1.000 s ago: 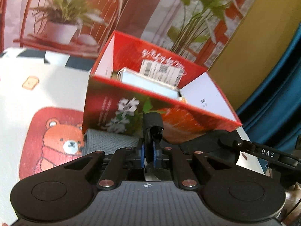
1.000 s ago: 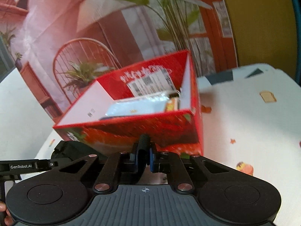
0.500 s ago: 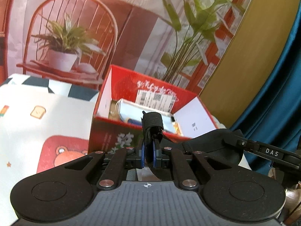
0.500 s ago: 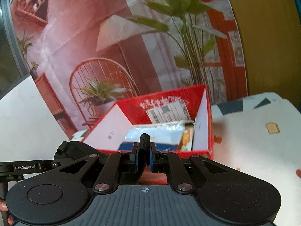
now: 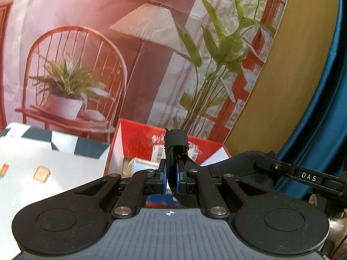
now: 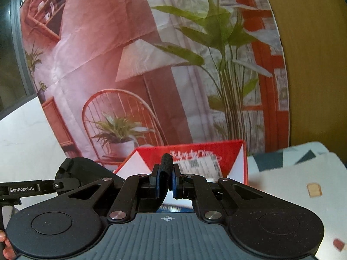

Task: Organize soft objects
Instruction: 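Carry the black strap item into the red box and open both grippers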

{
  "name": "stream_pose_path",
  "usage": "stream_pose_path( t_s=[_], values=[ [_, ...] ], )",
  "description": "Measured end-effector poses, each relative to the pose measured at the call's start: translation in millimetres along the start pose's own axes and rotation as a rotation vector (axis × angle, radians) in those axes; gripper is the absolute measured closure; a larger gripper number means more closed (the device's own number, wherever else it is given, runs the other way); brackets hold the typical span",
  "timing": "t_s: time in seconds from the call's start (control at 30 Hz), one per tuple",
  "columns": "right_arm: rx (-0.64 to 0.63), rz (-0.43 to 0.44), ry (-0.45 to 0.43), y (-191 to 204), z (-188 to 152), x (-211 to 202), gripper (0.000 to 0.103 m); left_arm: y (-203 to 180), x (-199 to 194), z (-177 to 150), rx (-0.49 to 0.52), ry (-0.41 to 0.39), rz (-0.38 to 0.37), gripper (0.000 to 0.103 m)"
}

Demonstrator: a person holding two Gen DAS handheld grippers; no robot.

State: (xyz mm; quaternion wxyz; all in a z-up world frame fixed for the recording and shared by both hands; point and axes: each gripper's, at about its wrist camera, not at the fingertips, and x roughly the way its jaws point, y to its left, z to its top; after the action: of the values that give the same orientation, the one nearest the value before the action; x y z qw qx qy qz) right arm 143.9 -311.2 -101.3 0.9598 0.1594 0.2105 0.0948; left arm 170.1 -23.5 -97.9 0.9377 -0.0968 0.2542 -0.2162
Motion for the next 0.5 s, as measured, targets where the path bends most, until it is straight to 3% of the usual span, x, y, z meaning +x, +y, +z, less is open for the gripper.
stream_pose_path(
  t_s=[0.27,0.5],
  values=[
    [-0.067,-0.041,0.042,-1.3,10.6,56.5,0.094,0.8,51.5,18.1,0.037,0.024,0.030,0.094],
    [-0.099,-0.063,0.109,-12.2,1.3,101.9,0.094,11.1,98.4,9.4,0.049,0.112,0.051,0.094]
  ],
)
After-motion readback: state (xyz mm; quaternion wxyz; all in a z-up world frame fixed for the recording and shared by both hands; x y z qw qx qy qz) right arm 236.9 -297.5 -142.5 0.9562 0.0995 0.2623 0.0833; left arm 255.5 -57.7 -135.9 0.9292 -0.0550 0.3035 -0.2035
